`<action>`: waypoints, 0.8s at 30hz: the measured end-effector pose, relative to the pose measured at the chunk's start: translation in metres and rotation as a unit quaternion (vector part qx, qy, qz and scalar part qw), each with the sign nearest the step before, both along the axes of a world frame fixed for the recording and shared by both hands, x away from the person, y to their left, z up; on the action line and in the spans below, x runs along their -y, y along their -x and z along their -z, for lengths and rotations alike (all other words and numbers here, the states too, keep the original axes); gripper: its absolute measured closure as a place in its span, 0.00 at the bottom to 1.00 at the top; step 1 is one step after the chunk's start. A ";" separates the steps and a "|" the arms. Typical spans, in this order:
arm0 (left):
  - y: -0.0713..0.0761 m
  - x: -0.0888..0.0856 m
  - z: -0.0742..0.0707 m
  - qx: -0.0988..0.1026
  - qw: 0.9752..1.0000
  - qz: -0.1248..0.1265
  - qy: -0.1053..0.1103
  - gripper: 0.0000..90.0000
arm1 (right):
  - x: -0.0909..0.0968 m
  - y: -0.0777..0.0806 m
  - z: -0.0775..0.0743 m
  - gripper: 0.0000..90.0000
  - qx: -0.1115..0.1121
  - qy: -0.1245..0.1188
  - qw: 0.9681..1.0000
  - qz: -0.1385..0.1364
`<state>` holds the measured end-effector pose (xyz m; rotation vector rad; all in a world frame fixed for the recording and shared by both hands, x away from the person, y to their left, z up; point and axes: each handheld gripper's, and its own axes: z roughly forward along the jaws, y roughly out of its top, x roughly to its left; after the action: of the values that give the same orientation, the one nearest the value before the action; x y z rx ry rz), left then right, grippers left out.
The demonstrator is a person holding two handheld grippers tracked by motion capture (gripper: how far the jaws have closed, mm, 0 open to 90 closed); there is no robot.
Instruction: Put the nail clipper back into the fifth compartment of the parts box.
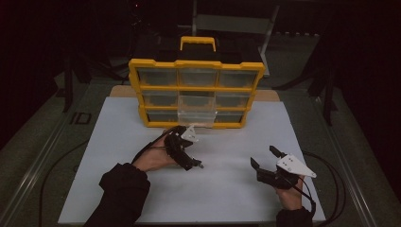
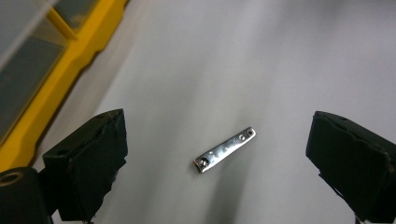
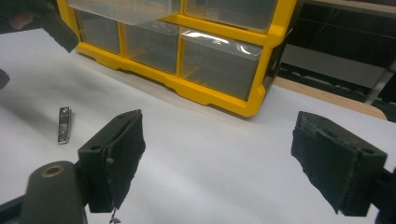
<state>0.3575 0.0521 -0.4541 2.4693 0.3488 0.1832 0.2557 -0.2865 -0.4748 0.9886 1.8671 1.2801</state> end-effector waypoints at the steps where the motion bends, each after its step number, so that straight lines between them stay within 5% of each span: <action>1: 0.000 0.001 0.001 -0.002 1.000 0.001 -0.006 0.07 | 0.000 0.000 0.000 0.19 0.000 0.001 1.000 0.000; 24: -0.003 0.018 0.024 -0.031 0.996 0.053 -0.068 0.10 | 0.000 0.000 0.000 0.19 -0.001 0.001 1.000 -0.001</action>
<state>0.3605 0.0340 -0.4777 2.6248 0.2370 0.0885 0.2558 -0.2866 -0.4751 0.9871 1.8714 1.2792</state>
